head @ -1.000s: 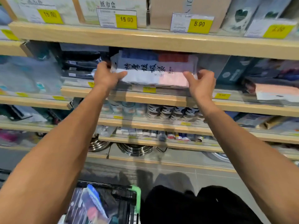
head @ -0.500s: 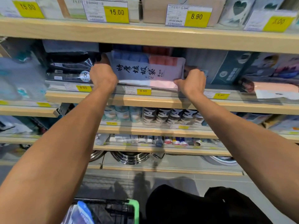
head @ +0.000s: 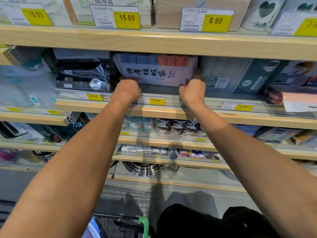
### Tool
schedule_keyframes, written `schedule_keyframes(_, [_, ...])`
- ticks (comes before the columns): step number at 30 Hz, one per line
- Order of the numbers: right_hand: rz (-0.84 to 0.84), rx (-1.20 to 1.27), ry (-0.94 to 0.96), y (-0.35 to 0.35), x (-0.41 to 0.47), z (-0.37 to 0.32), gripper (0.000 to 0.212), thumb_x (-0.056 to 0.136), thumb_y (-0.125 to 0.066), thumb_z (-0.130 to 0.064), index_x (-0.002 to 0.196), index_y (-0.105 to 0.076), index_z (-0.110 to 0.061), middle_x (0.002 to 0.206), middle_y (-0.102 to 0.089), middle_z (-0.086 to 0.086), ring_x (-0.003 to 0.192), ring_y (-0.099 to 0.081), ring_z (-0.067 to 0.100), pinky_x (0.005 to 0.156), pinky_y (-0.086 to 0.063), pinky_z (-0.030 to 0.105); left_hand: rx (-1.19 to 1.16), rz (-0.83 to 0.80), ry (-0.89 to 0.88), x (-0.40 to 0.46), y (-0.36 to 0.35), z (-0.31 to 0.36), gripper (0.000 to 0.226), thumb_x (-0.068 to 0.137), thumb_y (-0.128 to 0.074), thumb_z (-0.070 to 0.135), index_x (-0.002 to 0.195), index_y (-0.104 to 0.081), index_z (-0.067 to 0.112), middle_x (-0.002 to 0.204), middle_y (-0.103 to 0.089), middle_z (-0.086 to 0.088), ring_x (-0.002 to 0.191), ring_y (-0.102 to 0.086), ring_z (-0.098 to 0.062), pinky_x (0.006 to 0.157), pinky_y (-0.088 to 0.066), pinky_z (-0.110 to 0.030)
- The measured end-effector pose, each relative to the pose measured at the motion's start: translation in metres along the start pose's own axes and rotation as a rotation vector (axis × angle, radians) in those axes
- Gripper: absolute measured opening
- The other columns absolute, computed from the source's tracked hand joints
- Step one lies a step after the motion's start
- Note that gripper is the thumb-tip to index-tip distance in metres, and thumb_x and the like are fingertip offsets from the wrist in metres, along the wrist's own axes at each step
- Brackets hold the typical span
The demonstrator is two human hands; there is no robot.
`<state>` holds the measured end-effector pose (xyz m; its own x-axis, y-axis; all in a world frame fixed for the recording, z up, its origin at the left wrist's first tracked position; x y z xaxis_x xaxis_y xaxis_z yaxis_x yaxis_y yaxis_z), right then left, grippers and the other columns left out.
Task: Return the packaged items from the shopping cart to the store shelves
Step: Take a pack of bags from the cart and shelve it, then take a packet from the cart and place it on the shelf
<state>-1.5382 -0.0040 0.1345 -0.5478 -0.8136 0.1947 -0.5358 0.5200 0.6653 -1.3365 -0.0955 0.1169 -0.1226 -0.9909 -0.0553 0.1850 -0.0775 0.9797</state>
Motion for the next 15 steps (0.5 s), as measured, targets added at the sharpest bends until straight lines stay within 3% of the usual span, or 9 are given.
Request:
schedule_keyframes(1, [0.014,0.019,0.005,-0.001,-0.004,0.001,0.036,0.085,-0.062,-0.006,0.119,-0.053,-0.001,0.099,-0.066,0.016,0.087,-0.062,0.029,0.076,-0.053,0.032,-0.016,-0.014,-0.007,-0.001,-0.003,0.003,0.046,0.1,-0.045,0.028,0.145,-0.045,0.019,0.14,-0.051,-0.022,0.127,-0.049,-0.038,0.102,-0.044,-0.04])
schedule_keyframes(3, [0.059,0.014,0.0,0.001,-0.009,-0.001,0.006,0.088,-0.06,-0.005,0.092,-0.057,-0.001,0.088,-0.061,0.013,0.076,-0.054,0.025,0.063,-0.043,0.028,-0.087,0.026,-0.016,-0.003,-0.002,0.008,0.051,0.1,-0.043,0.031,0.15,-0.033,0.034,0.142,-0.048,-0.022,0.125,-0.051,-0.04,0.101,-0.045,-0.042])
schedule_keyframes(6, [0.077,0.023,-0.005,0.005,-0.014,-0.005,0.02,0.092,-0.059,-0.006,0.072,-0.055,-0.003,0.076,-0.05,0.001,0.076,-0.049,0.02,0.062,-0.034,0.024,-0.199,0.147,-0.041,-0.011,0.01,0.014,0.047,0.101,-0.044,0.032,0.147,-0.036,0.04,0.145,-0.04,-0.019,0.121,-0.053,-0.041,0.101,-0.046,-0.043])
schedule_keyframes(7, [0.066,0.01,0.009,0.005,-0.017,-0.008,0.021,0.093,-0.059,-0.008,0.072,-0.055,-0.004,0.077,-0.05,0.0,0.077,-0.05,0.02,0.063,-0.034,0.025,-0.223,0.174,-0.054,-0.012,0.013,0.015,0.047,0.1,-0.045,0.031,0.146,-0.038,0.04,0.145,-0.04,-0.018,0.12,-0.054,-0.04,0.102,-0.046,-0.043])
schedule_keyframes(9, [0.057,0.017,0.053,0.005,-0.023,-0.012,0.011,0.094,-0.06,-0.012,0.093,-0.063,-0.002,0.096,-0.058,0.008,0.089,-0.054,0.022,0.069,-0.034,0.026,-0.316,0.197,-0.069,-0.014,0.016,0.014,0.043,0.099,-0.049,0.029,0.142,-0.048,0.032,0.136,-0.051,-0.018,0.117,-0.057,-0.038,0.101,-0.048,-0.043])
schedule_keyframes(11, [0.026,0.072,0.149,-0.001,-0.036,-0.021,0.018,0.093,-0.062,-0.014,0.109,-0.063,-0.007,0.11,-0.058,0.01,0.097,-0.058,0.021,0.079,-0.042,0.025,-0.461,0.241,-0.063,-0.022,0.019,0.005,0.033,0.095,-0.055,0.026,0.126,-0.065,0.019,0.118,-0.066,-0.013,0.107,-0.064,-0.03,0.095,-0.052,-0.041])
schedule_keyframes(13, [0.01,0.2,0.26,-0.01,-0.053,-0.032,0.018,0.09,-0.063,-0.011,0.107,-0.065,-0.014,0.105,-0.056,0.002,0.085,-0.061,0.012,0.082,-0.052,0.03,-0.59,0.331,-0.096,-0.04,0.022,-0.004,0.021,0.091,-0.058,0.02,0.105,-0.074,0.017,0.101,-0.073,-0.001,0.094,-0.067,-0.016,0.089,-0.054,-0.033])
schedule_keyframes(15, [-0.043,0.3,0.329,-0.025,-0.076,-0.04,0.017,0.086,-0.063,-0.008,0.1,-0.066,-0.016,0.096,-0.055,-0.002,0.073,-0.057,0.008,0.073,-0.054,0.033,-0.663,0.41,-0.12,-0.069,0.022,-0.022,0.018,0.088,-0.057,0.016,0.094,-0.074,0.02,0.09,-0.071,0.008,0.082,-0.064,-0.006,0.078,-0.052,-0.02])
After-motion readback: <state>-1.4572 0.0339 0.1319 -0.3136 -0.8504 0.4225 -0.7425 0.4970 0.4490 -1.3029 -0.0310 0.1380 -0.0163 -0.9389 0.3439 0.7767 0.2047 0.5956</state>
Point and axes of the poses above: each hand's wrist, its own x-axis towards the middle knuckle, its own y-axis out of the back of the hand, z = x × y, the point moved 4 cm from there along x, towards the middle knuckle
